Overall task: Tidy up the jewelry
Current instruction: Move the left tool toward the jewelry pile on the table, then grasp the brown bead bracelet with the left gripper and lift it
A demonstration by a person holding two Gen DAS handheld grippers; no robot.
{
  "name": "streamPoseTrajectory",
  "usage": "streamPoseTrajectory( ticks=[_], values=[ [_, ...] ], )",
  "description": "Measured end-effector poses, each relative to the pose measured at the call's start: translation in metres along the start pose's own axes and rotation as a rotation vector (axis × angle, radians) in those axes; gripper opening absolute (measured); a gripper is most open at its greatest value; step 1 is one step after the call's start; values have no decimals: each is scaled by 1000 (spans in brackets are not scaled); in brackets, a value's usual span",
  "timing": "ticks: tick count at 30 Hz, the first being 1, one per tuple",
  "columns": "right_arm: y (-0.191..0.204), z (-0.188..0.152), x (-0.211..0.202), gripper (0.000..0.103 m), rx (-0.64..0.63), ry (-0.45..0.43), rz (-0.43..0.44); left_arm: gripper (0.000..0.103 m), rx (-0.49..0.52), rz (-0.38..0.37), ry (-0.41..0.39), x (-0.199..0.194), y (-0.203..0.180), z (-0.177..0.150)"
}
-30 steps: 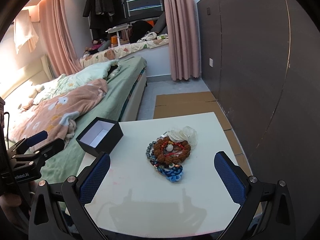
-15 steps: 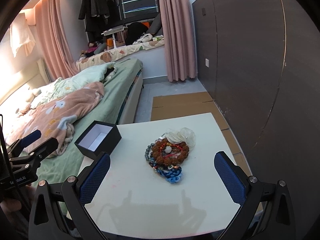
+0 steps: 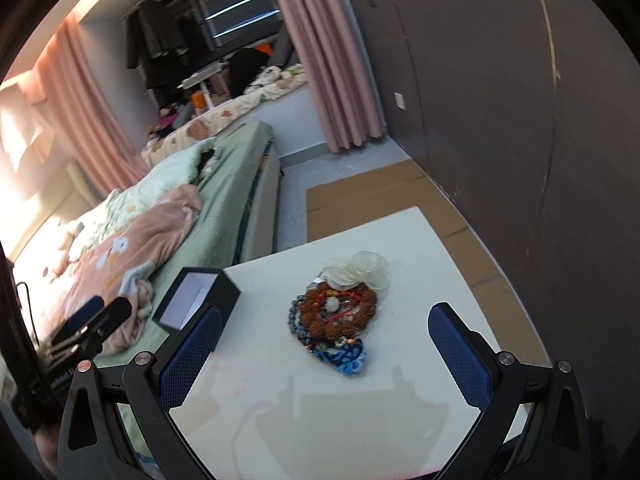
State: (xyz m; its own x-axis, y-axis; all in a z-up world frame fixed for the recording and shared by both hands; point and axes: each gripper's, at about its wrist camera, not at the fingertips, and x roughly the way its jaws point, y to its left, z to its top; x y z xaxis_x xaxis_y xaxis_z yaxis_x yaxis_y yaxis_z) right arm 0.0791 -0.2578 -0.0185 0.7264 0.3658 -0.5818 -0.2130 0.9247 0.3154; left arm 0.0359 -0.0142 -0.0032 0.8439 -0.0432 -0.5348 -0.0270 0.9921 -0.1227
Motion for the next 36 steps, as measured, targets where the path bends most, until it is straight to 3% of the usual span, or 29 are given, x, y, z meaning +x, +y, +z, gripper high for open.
streamPoseTrajectory(
  ticks=[7, 16, 21, 29, 36],
  values=[
    [-23, 10, 20, 103, 103, 17, 5, 90, 12, -58, 56, 37, -21, 1],
    [-60, 16, 50, 94, 295, 100, 19, 72, 63, -136, 125, 75, -50, -5],
    [-69, 18, 57, 94, 336, 109, -2, 60, 51, -181, 186, 100, -60, -8],
    [-83, 11, 67, 93, 414, 159, 21, 50, 66, -198, 259, 127, -73, -20],
    [-83, 11, 90, 90, 394, 203, 21, 43, 8, -199, 311, 153, -70, -28]
  ],
)
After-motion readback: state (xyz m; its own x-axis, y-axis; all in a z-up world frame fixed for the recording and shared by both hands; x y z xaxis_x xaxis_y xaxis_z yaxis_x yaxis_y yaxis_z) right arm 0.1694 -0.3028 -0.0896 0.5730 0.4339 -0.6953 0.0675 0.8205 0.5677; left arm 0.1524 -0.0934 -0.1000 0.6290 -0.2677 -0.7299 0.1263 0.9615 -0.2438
